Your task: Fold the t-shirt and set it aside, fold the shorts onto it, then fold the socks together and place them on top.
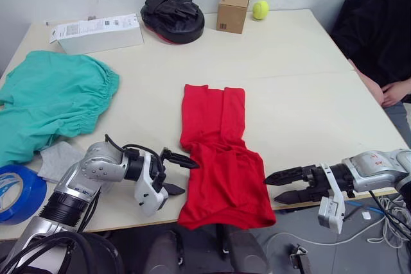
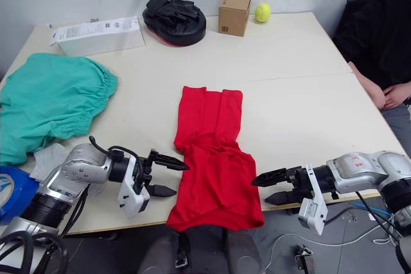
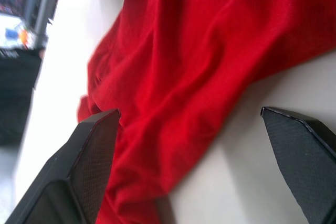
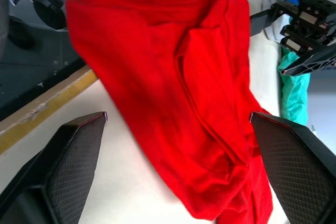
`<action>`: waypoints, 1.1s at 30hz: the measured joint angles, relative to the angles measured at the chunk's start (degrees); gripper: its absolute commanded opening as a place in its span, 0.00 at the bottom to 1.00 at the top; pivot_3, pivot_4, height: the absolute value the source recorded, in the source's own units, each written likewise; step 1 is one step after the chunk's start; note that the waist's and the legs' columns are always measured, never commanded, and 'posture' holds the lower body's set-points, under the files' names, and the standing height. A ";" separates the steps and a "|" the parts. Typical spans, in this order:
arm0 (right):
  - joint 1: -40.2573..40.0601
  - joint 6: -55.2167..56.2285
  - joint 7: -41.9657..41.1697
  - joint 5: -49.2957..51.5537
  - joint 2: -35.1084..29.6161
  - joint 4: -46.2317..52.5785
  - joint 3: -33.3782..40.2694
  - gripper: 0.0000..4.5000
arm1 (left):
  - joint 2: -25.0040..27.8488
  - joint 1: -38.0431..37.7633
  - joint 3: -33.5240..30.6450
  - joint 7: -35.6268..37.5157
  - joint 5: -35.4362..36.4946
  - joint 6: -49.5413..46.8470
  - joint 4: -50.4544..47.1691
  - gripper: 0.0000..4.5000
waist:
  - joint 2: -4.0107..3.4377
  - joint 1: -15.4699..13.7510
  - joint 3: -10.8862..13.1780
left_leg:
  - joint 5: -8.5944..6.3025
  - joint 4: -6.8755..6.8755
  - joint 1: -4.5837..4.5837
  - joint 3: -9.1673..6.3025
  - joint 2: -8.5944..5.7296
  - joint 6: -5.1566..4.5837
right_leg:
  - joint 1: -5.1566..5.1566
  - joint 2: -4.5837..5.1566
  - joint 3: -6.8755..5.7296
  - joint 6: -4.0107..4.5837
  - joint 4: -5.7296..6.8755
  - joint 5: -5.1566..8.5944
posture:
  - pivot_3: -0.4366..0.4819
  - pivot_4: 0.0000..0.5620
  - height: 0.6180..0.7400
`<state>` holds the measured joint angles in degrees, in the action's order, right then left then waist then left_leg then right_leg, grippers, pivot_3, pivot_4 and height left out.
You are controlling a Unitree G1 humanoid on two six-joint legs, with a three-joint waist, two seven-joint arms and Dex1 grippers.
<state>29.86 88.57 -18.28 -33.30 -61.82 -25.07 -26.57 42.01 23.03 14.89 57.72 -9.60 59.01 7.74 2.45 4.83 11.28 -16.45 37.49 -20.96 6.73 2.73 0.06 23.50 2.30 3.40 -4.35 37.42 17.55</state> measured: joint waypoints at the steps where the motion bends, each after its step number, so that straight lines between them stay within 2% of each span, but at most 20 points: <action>1: -0.16 -0.47 -0.49 0.68 0.01 0.88 -0.17 0.99 | -0.18 0.35 0.39 -0.84 -0.72 1.11 0.34 1.00 | 0.00 -0.01 0.00 | 0.00 -0.02 0.01 0.01 -0.01 0.00 | 0.00 0.00 0.00 0.00 0.00 0.00 | 0.48 0.27 1.00; 8: -0.87 -4.50 -4.24 5.76 0.09 6.63 -2.53 0.99 | -0.71 1.79 2.20 -6.31 -5.45 6.96 2.49 1.00 | -0.02 -0.25 -0.01 | 0.01 0.00 0.04 0.02 -0.03 -0.05 | -0.07 0.05 0.00 -0.02 -0.01 -0.01 | 0.48 0.27 1.00; 11: -0.90 -6.00 -6.29 8.09 -0.02 7.61 -3.22 1.00 | 0.04 2.60 3.66 -7.52 -6.14 7.91 3.11 0.88 | -0.02 -0.24 -0.01 | 0.00 -0.01 0.08 0.03 -0.03 -0.07 | -0.10 0.05 0.00 -0.03 -0.01 -0.01 | 0.48 0.27 1.00; 15: -0.93 -7.66 -9.15 10.41 -0.08 8.93 -4.86 1.00 | 1.84 2.63 5.71 -8.07 -6.10 7.93 3.98 0.61 | -0.02 -0.19 -0.01 | 0.00 -0.14 0.22 0.09 -0.02 -0.06 | -0.13 0.04 0.03 -0.01 -0.01 -0.01 | 0.48 0.27 1.00; 30: -0.88 -8.28 -15.23 13.59 -2.25 7.66 -5.95 1.00 | 3.35 2.62 7.94 -9.61 -6.46 5.53 2.74 0.61 | -0.02 -0.12 -0.01 | 0.00 -0.38 0.85 0.11 0.02 -0.06 | -0.79 0.03 0.02 0.09 -0.20 0.06 | 0.48 0.27 1.00; 33: -0.88 -8.59 -15.44 13.58 0.09 7.69 -5.94 1.00 | 3.47 2.60 8.80 -9.35 -6.07 4.22 1.90 0.49 | -0.01 -0.12 -0.01 | 0.00 -0.38 0.86 0.10 0.02 -0.06 | -0.85 0.04 0.02 0.08 -0.25 0.05 | 0.48 0.27 1.00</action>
<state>28.98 79.98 -33.73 -19.72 -61.72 -17.38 -32.51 45.49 25.63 23.68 48.37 -15.67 63.23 9.64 2.43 4.72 11.27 -16.45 37.11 -20.10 6.83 2.75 0.00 22.65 2.34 3.42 -4.26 37.17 17.60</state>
